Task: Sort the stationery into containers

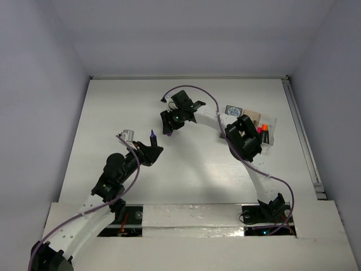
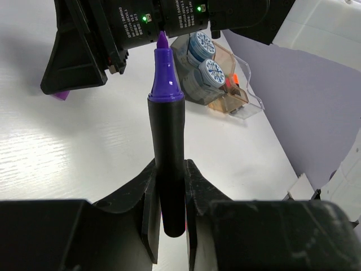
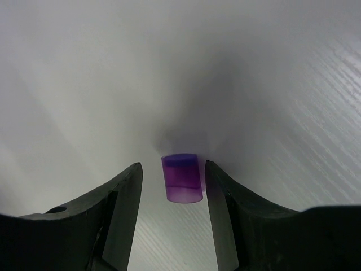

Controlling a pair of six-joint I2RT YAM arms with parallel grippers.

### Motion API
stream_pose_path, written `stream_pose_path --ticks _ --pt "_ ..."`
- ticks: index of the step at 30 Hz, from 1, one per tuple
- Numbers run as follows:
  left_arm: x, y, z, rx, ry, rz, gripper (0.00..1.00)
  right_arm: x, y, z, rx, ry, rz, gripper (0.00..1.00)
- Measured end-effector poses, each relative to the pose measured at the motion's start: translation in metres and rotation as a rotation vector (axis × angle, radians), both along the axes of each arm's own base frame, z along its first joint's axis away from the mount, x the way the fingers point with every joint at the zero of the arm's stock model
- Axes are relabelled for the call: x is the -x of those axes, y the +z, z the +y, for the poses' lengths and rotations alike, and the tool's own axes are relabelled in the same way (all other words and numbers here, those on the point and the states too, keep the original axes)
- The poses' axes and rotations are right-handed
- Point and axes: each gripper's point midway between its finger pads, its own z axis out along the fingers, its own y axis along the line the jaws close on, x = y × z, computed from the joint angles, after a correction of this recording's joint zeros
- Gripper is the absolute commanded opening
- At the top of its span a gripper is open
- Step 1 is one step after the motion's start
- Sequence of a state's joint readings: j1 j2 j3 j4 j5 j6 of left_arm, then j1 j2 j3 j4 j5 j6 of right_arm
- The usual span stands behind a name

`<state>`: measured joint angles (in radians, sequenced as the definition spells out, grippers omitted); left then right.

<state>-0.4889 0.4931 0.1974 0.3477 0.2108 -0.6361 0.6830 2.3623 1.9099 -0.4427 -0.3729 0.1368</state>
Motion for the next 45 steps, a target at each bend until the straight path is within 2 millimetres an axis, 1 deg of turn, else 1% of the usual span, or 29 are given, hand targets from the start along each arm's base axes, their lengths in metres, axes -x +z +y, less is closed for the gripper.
stream_pose_path --ticks 3,8,9,11,13,18,27,38,39,40,43,45 --pt "0.001 0.004 0.001 0.001 0.003 -0.003 0.00 -0.003 -0.001 0.002 0.022 0.002 -0.025 0.55" --pt "0.004 0.036 0.005 0.032 0.012 -0.062 0.00 -0.004 -0.002 0.004 0.078 -0.001 -0.079 0.54" --pt "0.005 0.046 0.006 0.044 0.014 -0.086 0.00 -0.004 -0.002 0.004 0.088 -0.001 -0.091 0.54" --pt "0.007 0.056 0.007 0.055 0.018 -0.108 0.00 -0.004 -0.003 0.005 0.119 -0.002 -0.119 0.54" --pt "0.008 0.060 0.008 0.061 0.019 -0.122 0.00 -0.004 -0.004 0.006 0.141 -0.005 -0.141 0.54" --pt "0.008 0.054 0.008 0.048 0.021 -0.099 0.00 -0.007 -0.006 0.003 0.194 -0.023 -0.191 0.53" --pt "0.008 0.050 0.010 0.039 0.028 -0.084 0.00 -0.013 -0.008 -0.003 0.292 -0.067 -0.282 0.50" --pt "0.008 0.055 0.011 0.044 0.031 -0.095 0.00 -0.018 -0.008 -0.002 0.303 -0.103 -0.327 0.39" --pt "0.008 0.054 0.011 0.044 0.031 -0.095 0.00 -0.019 -0.008 -0.002 0.306 -0.105 -0.330 0.39" --pt "0.008 0.055 0.011 0.044 0.031 -0.095 0.00 -0.018 -0.008 -0.002 0.310 -0.107 -0.334 0.44" --pt "0.008 0.054 0.011 0.044 0.031 -0.095 0.00 -0.019 -0.008 -0.004 0.330 -0.118 -0.347 0.51" --pt "0.008 0.054 0.011 0.044 0.031 -0.095 0.00 -0.021 -0.007 -0.006 0.336 -0.126 -0.352 0.51"
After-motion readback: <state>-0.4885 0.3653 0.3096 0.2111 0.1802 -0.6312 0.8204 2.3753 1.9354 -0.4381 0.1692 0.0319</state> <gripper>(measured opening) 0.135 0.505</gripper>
